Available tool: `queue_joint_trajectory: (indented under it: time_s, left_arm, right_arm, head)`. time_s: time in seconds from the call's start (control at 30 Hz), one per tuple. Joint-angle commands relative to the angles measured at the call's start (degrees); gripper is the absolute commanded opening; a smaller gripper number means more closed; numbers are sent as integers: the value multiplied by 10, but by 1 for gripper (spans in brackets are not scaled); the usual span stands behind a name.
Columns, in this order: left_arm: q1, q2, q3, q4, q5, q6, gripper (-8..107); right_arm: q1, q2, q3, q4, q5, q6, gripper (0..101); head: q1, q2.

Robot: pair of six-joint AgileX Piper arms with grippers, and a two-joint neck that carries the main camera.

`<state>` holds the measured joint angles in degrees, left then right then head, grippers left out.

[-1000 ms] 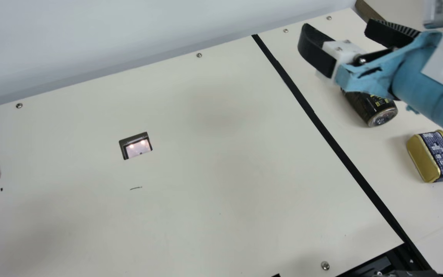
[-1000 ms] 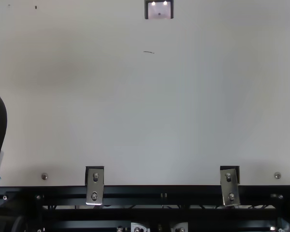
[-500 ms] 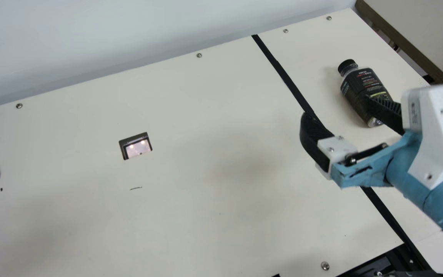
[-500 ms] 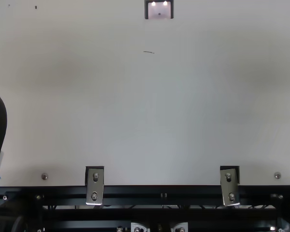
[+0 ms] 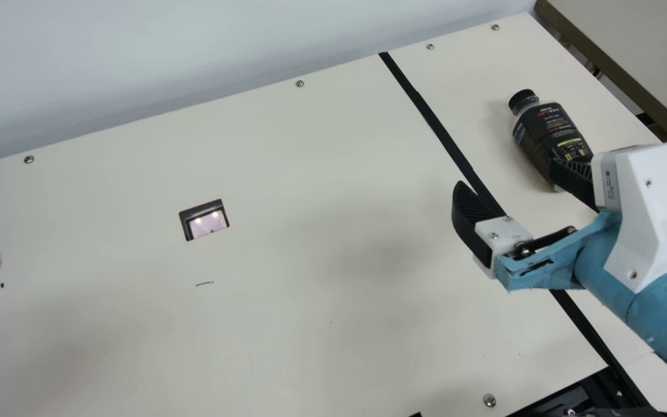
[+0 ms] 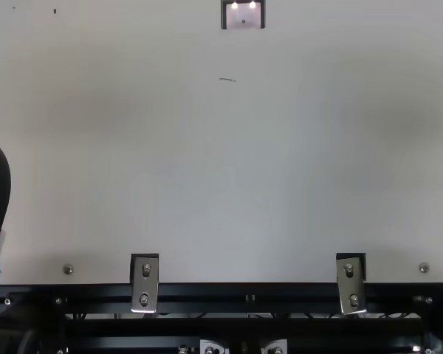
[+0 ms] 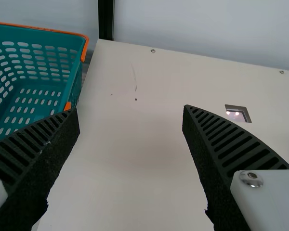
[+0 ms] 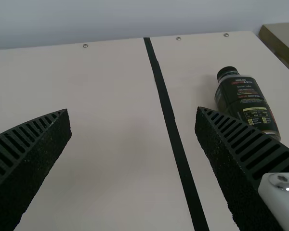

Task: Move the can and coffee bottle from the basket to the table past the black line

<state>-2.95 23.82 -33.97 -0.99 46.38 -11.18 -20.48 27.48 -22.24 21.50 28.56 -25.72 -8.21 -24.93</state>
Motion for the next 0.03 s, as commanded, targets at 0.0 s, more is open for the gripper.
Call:
queue_joint_trajectory:
  time_s: [0.0]
  left_arm:
    - [0, 0, 0, 0, 0, 0, 90]
  right_arm:
    - [0, 0, 0, 0, 0, 0, 101]
  head:
    - [-9, 6]
